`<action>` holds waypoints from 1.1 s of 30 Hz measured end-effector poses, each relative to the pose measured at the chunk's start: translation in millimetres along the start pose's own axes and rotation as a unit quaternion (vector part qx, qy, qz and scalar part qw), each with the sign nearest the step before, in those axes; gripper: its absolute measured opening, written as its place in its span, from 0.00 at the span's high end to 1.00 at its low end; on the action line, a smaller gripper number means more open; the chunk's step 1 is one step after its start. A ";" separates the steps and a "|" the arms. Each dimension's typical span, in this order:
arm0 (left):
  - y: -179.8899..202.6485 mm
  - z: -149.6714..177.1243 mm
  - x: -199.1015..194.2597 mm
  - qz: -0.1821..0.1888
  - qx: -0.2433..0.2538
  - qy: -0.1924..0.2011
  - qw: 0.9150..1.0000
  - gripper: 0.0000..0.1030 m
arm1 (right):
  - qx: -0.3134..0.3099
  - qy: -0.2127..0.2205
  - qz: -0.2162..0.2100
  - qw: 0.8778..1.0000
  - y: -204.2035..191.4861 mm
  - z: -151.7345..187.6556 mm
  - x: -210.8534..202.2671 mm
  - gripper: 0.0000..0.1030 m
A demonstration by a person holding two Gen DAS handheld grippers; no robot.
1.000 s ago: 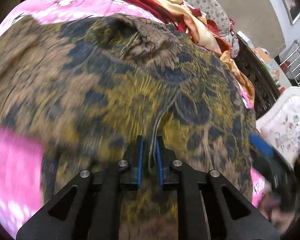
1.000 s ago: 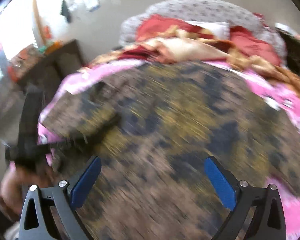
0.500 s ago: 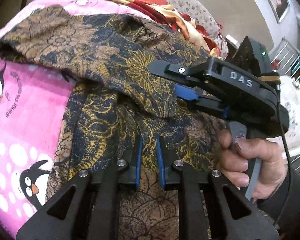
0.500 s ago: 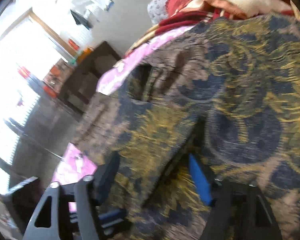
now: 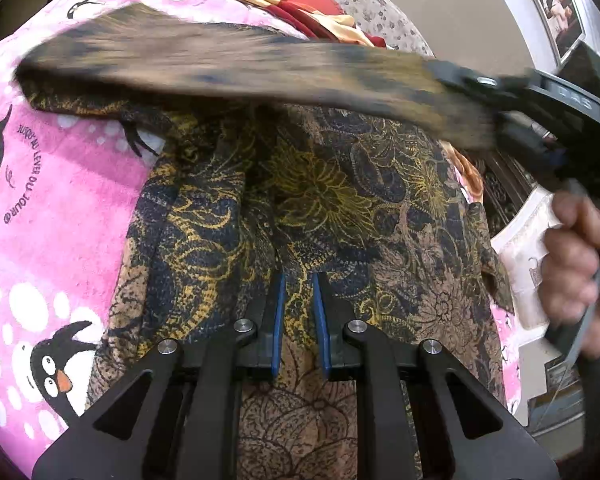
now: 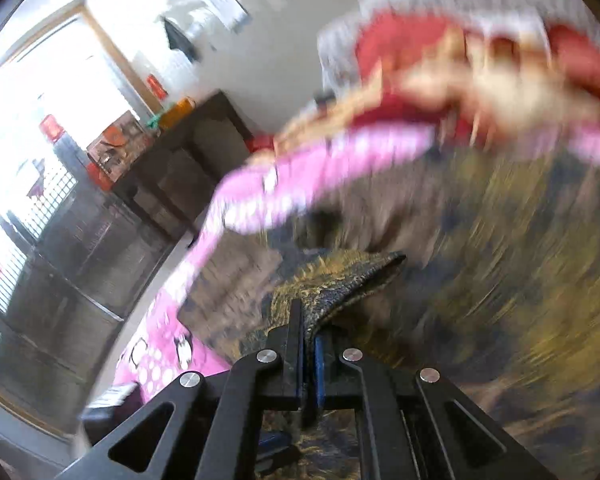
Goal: Fold small clothes
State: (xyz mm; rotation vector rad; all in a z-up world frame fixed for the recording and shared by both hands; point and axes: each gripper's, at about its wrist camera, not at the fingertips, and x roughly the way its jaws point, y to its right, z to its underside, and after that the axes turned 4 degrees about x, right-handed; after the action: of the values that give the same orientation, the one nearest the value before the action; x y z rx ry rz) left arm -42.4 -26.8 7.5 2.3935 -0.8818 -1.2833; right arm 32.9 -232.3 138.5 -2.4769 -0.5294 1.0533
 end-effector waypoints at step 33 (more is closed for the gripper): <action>26.2 -48.9 -28.8 -0.042 0.027 0.050 0.997 0.87 | 0.120 0.054 0.210 0.969 218.9 24.6 -162.7 0.54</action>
State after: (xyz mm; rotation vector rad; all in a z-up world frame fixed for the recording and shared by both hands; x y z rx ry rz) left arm -23.9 -30.5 67.1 2.5373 -0.8036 -1.1704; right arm -49.5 -492.0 111.2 -2.4605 0.1614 1.0504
